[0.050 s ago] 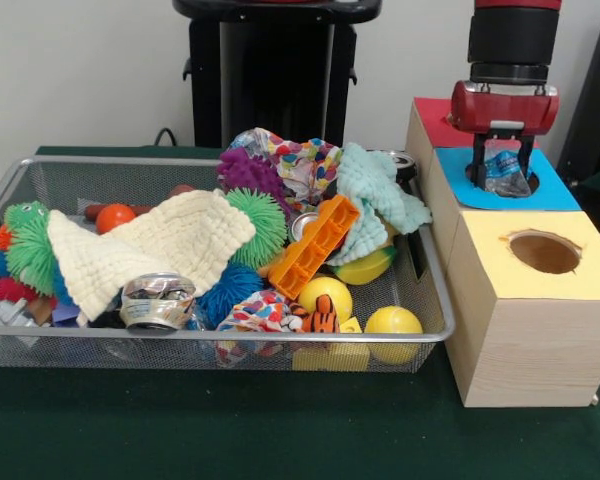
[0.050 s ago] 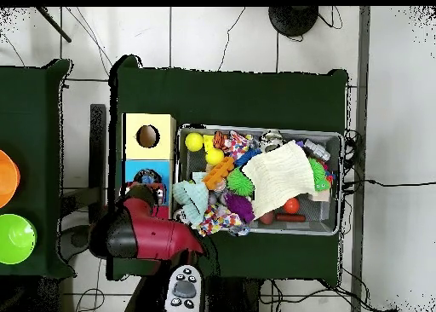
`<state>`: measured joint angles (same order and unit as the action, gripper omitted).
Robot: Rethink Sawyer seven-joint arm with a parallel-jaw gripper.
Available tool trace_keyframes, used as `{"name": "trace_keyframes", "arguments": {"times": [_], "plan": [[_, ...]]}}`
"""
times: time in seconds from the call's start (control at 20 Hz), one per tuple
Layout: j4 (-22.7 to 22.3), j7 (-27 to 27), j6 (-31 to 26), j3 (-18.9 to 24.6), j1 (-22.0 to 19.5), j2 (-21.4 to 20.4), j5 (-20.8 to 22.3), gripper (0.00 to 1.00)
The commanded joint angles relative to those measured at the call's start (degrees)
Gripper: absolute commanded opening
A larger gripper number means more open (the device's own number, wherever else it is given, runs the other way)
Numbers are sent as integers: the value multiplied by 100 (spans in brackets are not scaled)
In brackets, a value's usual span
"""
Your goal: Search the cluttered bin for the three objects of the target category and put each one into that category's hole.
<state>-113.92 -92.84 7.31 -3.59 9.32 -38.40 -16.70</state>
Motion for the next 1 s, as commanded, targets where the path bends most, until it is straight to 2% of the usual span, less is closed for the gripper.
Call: {"name": "trace_keyframes", "arguments": {"times": [0.05, 0.1, 0.25, 0.4, 0.75, 0.85, 1.0], "plan": [[-238, -1297, 78, 438, -332, 596, 120, 0], [-248, -1300, 115, 487, -384, 587, 164, 100], [-148, -1094, -412, 308, -249, 526, 6, 100], [-250, -1080, -541, 239, -215, 313, 8, 100], [-279, -994, -1261, -97, 26, -263, -75, 100], [-278, -966, -1684, -246, 115, -574, -49, 100], [-147, -977, -2629, -769, 449, -1144, 80, 100]]}}
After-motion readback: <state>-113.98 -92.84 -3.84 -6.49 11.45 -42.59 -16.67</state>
